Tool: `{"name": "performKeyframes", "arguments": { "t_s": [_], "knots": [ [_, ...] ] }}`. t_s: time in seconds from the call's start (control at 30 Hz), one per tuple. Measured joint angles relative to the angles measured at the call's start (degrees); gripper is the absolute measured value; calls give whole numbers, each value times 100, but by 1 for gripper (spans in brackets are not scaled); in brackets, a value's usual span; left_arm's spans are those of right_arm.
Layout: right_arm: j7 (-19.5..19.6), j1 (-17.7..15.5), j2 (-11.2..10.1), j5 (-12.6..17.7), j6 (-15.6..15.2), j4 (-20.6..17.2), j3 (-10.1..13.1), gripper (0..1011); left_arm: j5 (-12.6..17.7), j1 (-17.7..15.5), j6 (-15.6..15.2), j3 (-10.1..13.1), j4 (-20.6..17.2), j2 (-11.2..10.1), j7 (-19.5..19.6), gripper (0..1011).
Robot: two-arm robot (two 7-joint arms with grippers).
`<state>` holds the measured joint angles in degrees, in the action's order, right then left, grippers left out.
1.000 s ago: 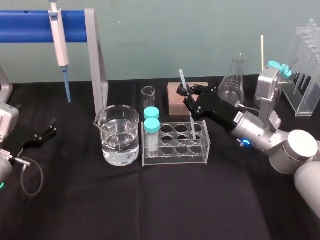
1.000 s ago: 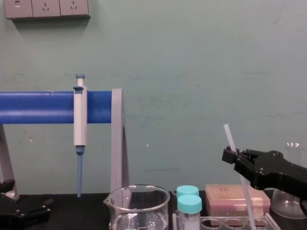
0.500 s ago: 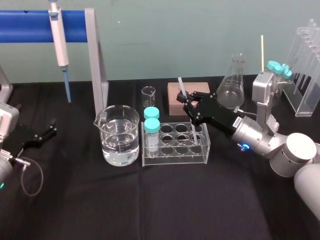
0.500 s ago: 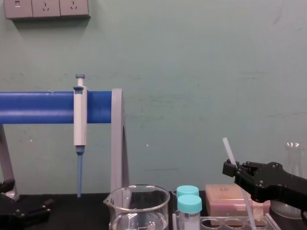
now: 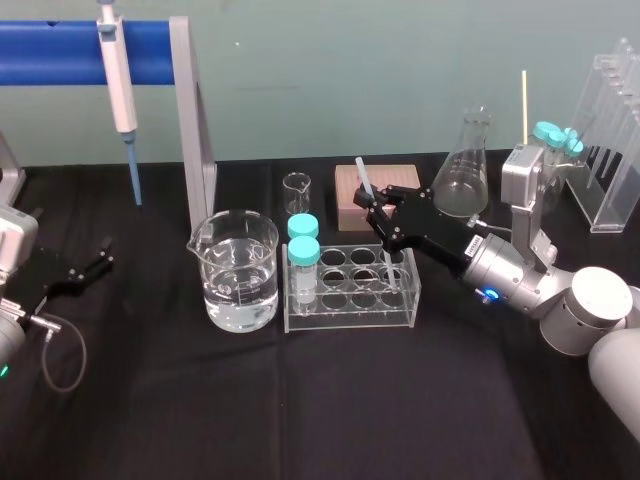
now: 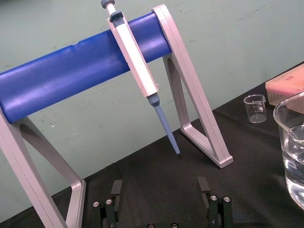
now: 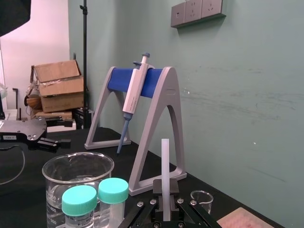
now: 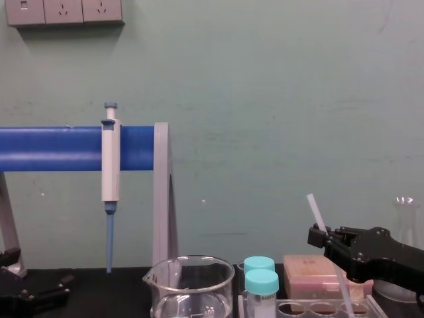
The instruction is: Pick up the stirring rod with one hand, then place it down.
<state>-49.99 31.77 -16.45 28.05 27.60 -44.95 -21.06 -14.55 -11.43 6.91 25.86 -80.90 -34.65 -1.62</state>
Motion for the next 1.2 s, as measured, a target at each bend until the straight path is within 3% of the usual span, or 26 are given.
{"name": "performKeyframes", "arguments": {
  "t_s": [0.4,0.67,0.73,1.2],
  "knots": [
    [-7,6,2,13,7,16,3,87,0,0,0,0,0,0,0,1000],
    [-14,10,2,18,11,20,3,282,0,0,0,0,0,0,0,1000],
    [-16,10,2,19,12,22,3,385,0,0,0,0,0,0,0,1000],
    [-25,10,2,20,16,26,3,814,0,0,0,0,0,0,0,1000]
  ]
}}
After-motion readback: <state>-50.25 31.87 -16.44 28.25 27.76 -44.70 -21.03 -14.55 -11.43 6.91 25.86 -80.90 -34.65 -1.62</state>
